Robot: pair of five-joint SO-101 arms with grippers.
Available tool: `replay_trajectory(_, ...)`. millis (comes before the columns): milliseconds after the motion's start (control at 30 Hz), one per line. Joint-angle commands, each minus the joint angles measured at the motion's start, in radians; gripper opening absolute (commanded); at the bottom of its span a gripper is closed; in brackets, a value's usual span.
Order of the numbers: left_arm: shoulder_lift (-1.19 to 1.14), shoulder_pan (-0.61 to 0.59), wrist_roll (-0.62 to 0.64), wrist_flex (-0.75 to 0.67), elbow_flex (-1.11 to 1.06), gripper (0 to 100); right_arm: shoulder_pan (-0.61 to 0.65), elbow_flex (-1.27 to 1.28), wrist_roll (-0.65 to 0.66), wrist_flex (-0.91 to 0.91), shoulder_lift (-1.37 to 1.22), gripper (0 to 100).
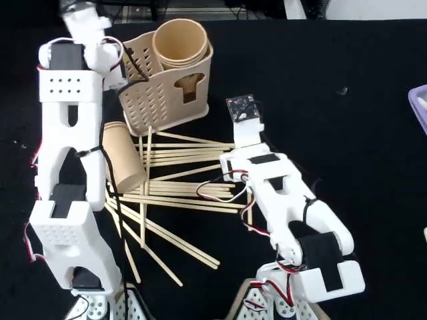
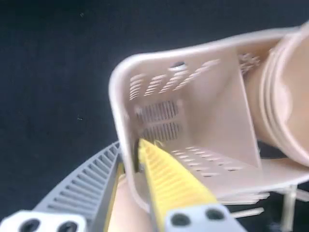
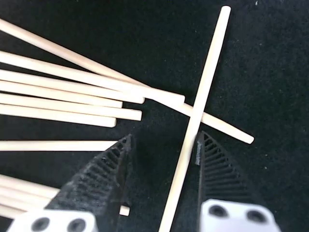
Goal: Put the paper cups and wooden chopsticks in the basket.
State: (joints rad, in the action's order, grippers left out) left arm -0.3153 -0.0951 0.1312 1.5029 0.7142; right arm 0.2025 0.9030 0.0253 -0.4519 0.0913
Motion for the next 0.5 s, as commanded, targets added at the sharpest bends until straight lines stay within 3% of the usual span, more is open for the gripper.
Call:
replay_trajectory(0, 0.009, 0.018, -0.245, -0.051, -0.03, 3, -0.018, -0.068, 0.0, 0.011, -0.004, 19.8)
replay_trajectory(167, 0.009, 0.016, -0.371, -0.043, -0.039, 3, -0.018, -0.07, 0.0, 0.011, -0.004, 19.8)
replay_trajectory(367, 0.017, 0.01, -0.39, -0.046, -0.03, 4, -0.018, -0.07, 0.0, 0.011, -0.004, 19.8)
replay_trajectory(467, 0.021, 0.007, -0.385, -0.043, -0.03, 13, -0.018, -0.07, 0.0, 0.011, -0.004, 19.8)
